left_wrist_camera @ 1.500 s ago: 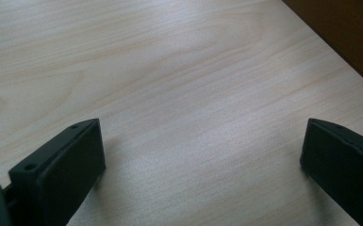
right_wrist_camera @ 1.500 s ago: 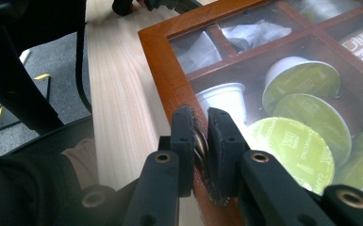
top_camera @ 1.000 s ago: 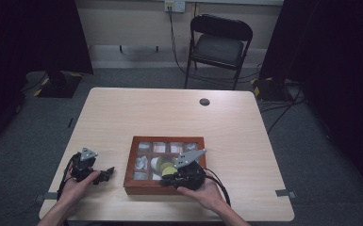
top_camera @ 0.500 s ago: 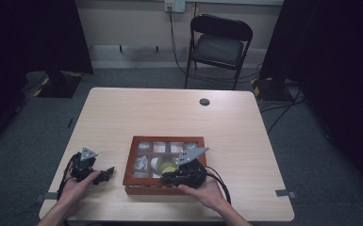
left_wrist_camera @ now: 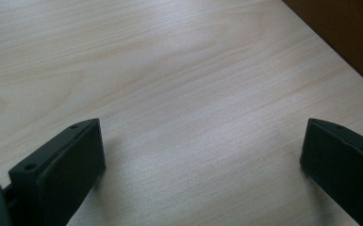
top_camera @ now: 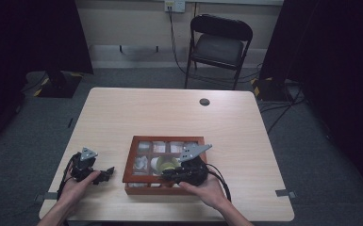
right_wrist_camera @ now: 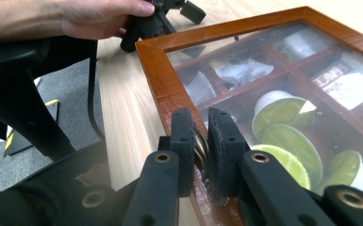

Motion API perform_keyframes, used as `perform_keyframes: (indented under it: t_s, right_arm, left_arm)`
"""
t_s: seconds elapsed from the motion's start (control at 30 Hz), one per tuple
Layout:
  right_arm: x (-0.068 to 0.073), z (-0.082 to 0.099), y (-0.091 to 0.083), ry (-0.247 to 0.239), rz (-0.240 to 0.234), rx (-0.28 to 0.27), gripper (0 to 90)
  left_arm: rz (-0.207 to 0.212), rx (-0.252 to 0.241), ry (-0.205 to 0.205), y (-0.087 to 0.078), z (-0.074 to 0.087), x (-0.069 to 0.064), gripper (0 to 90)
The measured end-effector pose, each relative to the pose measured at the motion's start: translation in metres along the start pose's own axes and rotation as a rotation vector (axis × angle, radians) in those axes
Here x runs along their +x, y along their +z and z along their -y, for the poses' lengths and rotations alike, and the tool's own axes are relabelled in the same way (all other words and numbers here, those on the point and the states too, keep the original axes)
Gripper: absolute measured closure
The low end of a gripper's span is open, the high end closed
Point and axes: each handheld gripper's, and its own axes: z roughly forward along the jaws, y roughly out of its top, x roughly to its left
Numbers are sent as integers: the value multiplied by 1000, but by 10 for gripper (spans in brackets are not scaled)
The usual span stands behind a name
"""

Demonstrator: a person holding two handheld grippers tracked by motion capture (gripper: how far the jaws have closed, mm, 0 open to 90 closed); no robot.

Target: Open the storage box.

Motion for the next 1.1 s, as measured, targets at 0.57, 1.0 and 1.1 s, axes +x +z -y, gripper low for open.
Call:
perform_keyframes:
  t_s: [0.57, 1.0, 1.1]
  right_arm:
    - [-4, -10, -10, 34, -6, -60, 811]
    - [-8, -20, -16, 65, -22, -67, 811]
    - [-11, -25, -18, 81, -32, -71, 812]
  left_arm:
    - [0, 0, -1, 0, 0, 0, 0]
    - [0, 0, -1, 0, 0, 0, 0]
    - [0, 0, 0, 0, 0, 0, 0]
